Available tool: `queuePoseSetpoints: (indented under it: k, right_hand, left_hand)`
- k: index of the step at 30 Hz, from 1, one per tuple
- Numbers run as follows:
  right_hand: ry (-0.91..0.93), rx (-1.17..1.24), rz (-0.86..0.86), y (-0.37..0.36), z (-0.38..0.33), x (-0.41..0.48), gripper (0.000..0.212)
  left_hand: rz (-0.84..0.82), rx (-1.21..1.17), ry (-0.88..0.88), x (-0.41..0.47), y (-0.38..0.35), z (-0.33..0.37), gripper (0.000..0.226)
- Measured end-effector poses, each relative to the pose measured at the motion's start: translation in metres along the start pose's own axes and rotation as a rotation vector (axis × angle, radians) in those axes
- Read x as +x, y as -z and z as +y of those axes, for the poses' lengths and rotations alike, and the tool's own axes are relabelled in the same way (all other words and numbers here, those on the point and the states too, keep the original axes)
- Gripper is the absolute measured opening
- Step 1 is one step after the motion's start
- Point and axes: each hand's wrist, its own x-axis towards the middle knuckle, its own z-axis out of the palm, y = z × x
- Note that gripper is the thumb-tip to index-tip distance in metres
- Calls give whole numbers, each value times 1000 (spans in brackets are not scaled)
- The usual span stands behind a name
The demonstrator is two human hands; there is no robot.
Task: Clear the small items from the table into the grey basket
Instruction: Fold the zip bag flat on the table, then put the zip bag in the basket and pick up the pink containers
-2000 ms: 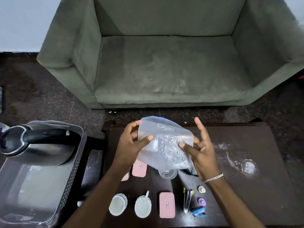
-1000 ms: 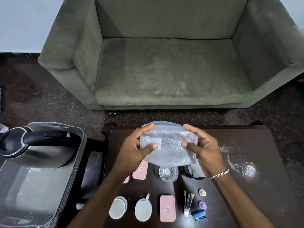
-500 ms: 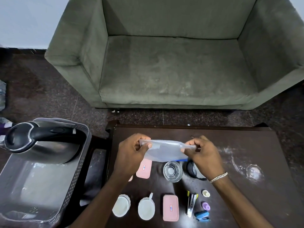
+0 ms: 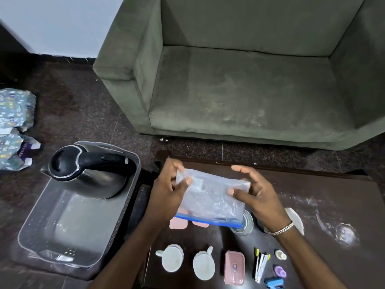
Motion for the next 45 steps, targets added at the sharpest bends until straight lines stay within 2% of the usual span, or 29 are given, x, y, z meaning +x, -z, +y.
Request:
queuePoseSetpoints:
  k: [1, 5, 7, 11, 13, 18, 20, 25, 31, 35, 37, 39, 41, 43, 45]
  right_hand:
    - [24, -35, -26, -8, -1, 2, 49]
    - [48, -135, -110, -45, -4, 6, 29]
    - [40, -164, -135, -66, -2, 10, 26]
    - [34, -223, -203, -111, 6, 17, 36]
    - [28, -257, -267, -138, 12, 20, 43]
    - [48, -424, -425, -217, 32, 20, 47]
    - [70, -532, -458, -250, 41, 19, 44]
    - [115, -1003, -585, -319, 57, 16, 27]
    - [221, -1347, -693, -368, 67, 25, 29]
    - [171, -1522, -763, -377, 79, 27, 29]
    - [137, -1542, -728, -380, 81, 24, 26]
    - [176, -1540, -612, -386, 81, 23, 22]
    - [266, -1490, -550, -392, 83, 26, 22]
    - [314, -1416, -643, -397, 89, 29, 35]
    - [250, -1384, -795, -400, 95, 32, 50]
  left_hand:
    - [-18, 22, -17, -2, 8, -1, 13]
    - [-48, 80, -28, -10, 48, -10, 23]
    - [-71, 87, -20, -15, 74, -15, 18]
    - [-169, 102, 72, -28, 131, -29, 44]
    - [-192, 139, 96, -36, 162, -38, 50]
    - [-96, 276, 202, -57, 239, -70, 26]
    - [-63, 310, 247, -64, 263, -85, 21]
    - [-44, 444, 311, -72, 301, -126, 41]
    - [-83, 584, 347, -67, 320, -174, 45]
    - [-182, 693, 360, -68, 314, -189, 47]
    - [-182, 864, 318, -72, 307, -188, 46]
    - [-176, 1003, 244, -72, 301, -183, 48]
    - [-263, 997, 217, -69, 296, -181, 52]
    - [-397, 934, 286, -66, 292, -182, 61]
    - [-455, 942, 342, -64, 290, -186, 73]
